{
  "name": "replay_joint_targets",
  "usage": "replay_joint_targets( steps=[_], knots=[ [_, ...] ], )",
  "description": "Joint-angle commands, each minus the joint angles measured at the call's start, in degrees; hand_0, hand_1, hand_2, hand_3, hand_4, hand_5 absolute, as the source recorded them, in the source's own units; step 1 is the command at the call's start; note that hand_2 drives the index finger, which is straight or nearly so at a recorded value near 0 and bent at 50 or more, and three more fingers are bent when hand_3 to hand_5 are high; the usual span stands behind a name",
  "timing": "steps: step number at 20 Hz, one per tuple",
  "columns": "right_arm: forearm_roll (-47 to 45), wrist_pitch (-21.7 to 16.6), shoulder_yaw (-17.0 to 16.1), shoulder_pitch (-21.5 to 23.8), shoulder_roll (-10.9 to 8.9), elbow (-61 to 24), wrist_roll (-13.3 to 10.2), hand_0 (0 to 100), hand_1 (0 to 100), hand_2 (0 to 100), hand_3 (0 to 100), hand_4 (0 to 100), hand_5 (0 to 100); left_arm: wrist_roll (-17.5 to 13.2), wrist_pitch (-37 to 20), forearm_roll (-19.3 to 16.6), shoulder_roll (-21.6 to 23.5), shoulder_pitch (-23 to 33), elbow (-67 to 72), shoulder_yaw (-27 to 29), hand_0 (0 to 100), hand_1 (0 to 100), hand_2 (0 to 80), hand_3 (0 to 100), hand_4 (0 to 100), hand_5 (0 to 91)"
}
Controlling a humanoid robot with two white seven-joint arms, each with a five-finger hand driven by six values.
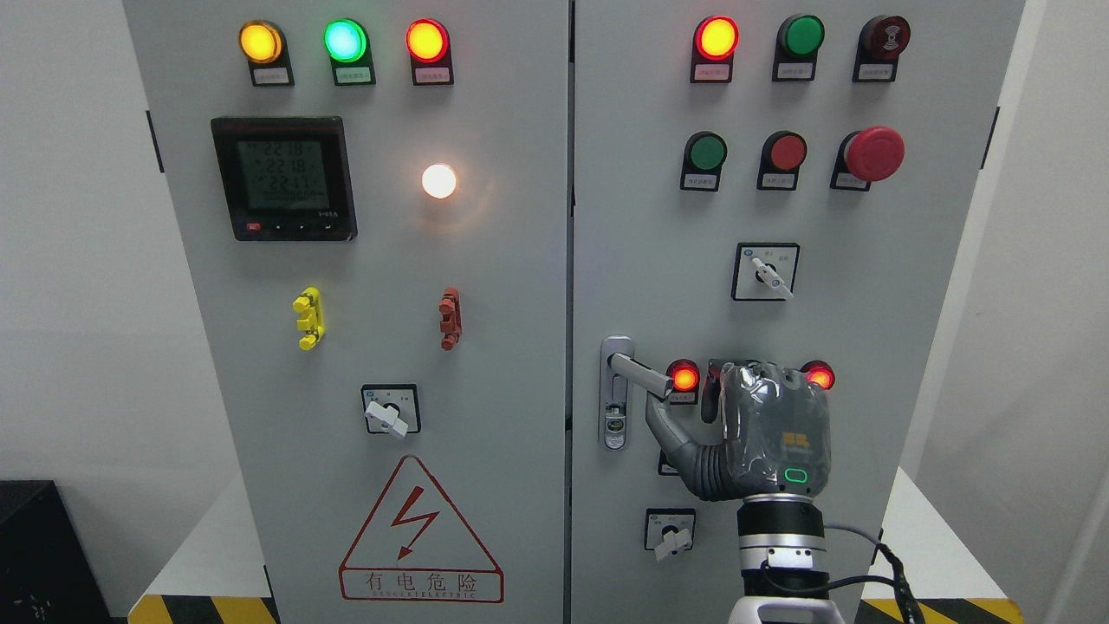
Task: Release door handle
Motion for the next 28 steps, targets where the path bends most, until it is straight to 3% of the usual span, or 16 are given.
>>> replay_joint_targets(
  steps=[1,12,23,28],
  knots=[
    [0.0,0.0,-0.8,-0.8,0.00,-0.2,0.0,33,30,86,100,100,97,0.0,0.0,0.0,0.0,0.0,-1.1,-1.2,0,0,2.6,9,1,0.0],
    [0.0,-0.5,-0.5,-0.1,0.00,-0.9,-0.2,34,30,86,100,100,96,0.0,0.0,0.0,0.0,0.0,-1.1,-1.2,0,0,2.4,9,1,0.0],
    [0.2,-3.5,-0.3,5.5,-0.27,-3.5,-0.6,34,31,85,100,100,96,0.0,0.0,0.0,0.0,0.0,-1.1,-1.2,0,0,2.3,8,1,0.0],
    [0.2,-4.1,-0.3,8.3,-0.62,-5.5,-1.7,34,31,80,100,100,95,0.0,0.0,0.0,0.0,0.0,-1.1,-1.2,0,0,2.3,8,1,0.0]
  ],
)
